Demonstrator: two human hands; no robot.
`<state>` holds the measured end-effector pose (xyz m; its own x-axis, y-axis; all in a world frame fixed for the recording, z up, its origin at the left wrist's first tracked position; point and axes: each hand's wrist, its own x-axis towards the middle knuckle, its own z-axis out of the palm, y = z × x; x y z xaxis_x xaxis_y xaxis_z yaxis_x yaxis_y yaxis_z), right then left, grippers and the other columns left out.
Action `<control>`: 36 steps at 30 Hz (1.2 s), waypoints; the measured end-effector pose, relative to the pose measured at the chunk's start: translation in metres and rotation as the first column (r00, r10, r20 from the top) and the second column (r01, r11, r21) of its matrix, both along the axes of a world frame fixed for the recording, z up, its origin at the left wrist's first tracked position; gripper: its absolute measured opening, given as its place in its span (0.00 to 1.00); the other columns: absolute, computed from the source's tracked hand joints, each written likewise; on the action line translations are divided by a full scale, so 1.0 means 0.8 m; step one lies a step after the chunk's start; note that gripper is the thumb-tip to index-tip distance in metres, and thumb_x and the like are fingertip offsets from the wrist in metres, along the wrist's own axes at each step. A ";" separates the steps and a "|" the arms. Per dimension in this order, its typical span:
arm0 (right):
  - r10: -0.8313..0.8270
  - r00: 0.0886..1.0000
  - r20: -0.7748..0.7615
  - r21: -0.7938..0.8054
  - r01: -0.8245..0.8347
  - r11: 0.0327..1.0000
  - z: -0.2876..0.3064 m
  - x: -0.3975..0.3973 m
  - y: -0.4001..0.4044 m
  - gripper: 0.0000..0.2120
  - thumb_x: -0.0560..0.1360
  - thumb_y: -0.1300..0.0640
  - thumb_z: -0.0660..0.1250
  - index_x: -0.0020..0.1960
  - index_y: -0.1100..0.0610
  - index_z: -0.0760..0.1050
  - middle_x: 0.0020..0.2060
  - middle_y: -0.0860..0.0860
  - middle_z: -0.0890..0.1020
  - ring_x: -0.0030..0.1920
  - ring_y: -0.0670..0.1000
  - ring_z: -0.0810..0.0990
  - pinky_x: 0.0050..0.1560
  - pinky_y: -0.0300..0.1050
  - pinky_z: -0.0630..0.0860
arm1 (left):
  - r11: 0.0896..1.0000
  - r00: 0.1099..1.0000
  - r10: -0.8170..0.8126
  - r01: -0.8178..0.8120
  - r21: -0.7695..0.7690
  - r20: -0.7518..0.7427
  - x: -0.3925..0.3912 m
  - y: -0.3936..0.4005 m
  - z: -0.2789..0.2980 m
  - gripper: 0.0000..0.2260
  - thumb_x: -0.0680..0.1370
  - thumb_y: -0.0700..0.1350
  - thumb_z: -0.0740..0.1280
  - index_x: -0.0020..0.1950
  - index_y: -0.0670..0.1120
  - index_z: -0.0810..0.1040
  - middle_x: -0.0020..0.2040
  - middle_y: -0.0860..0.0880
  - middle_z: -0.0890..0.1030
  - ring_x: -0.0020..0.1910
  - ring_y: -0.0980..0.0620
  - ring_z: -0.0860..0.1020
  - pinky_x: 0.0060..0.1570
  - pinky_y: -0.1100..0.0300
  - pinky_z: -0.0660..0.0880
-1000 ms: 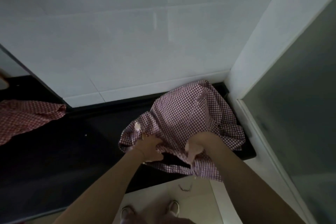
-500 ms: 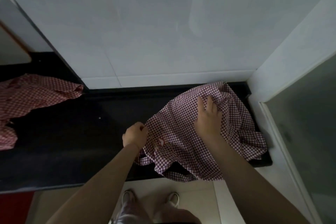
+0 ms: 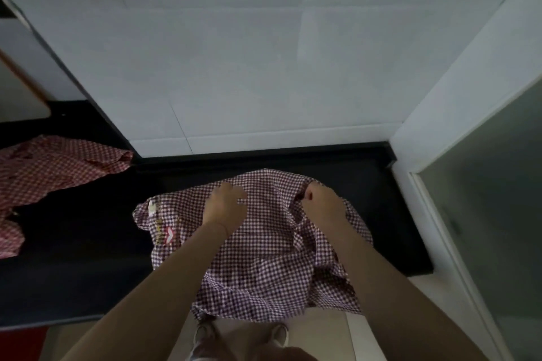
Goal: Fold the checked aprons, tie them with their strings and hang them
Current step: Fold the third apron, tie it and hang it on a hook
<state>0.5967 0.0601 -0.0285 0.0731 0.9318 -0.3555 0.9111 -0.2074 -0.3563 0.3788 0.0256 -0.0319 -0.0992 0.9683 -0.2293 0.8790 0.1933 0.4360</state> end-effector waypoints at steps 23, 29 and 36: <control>-0.074 0.991 -0.107 -0.097 0.064 0.993 0.003 0.064 -0.015 0.11 0.79 0.55 0.64 0.39 0.54 0.71 0.39 0.50 0.76 0.40 0.48 0.75 0.44 0.44 0.71 | 0.959 0.995 -0.098 0.088 -0.269 -0.021 0.010 -0.033 -0.087 0.27 0.74 0.53 0.71 0.71 0.51 0.67 0.77 0.42 0.53 0.75 0.38 0.53 0.68 0.36 0.65; -0.156 0.909 -0.387 -0.190 0.087 0.978 0.057 0.058 0.018 0.20 0.80 0.46 0.61 0.42 0.62 0.77 0.36 0.53 0.81 0.34 0.48 0.79 0.37 0.42 0.73 | 0.965 0.995 -0.062 0.040 -0.261 -0.074 -0.012 -0.033 -0.093 0.35 0.75 0.51 0.70 0.78 0.54 0.57 0.79 0.43 0.50 0.77 0.38 0.48 0.71 0.37 0.63; -0.102 0.989 -0.104 -0.219 0.077 0.973 -0.016 0.072 -0.021 0.25 0.80 0.46 0.59 0.73 0.57 0.66 0.70 0.56 0.72 0.68 0.55 0.72 0.69 0.50 0.68 | 0.995 0.998 0.057 -0.060 -0.078 -0.039 -0.032 -0.046 -0.104 0.09 0.75 0.39 0.67 0.55 0.45 0.78 0.75 0.43 0.65 0.74 0.40 0.60 0.66 0.44 0.70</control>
<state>0.6541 0.0431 -0.0409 0.1005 0.8245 -0.5569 0.8412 -0.3693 -0.3950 0.3533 -0.0110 -0.1149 -0.1652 0.9394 -0.3002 0.8803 0.2777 0.3845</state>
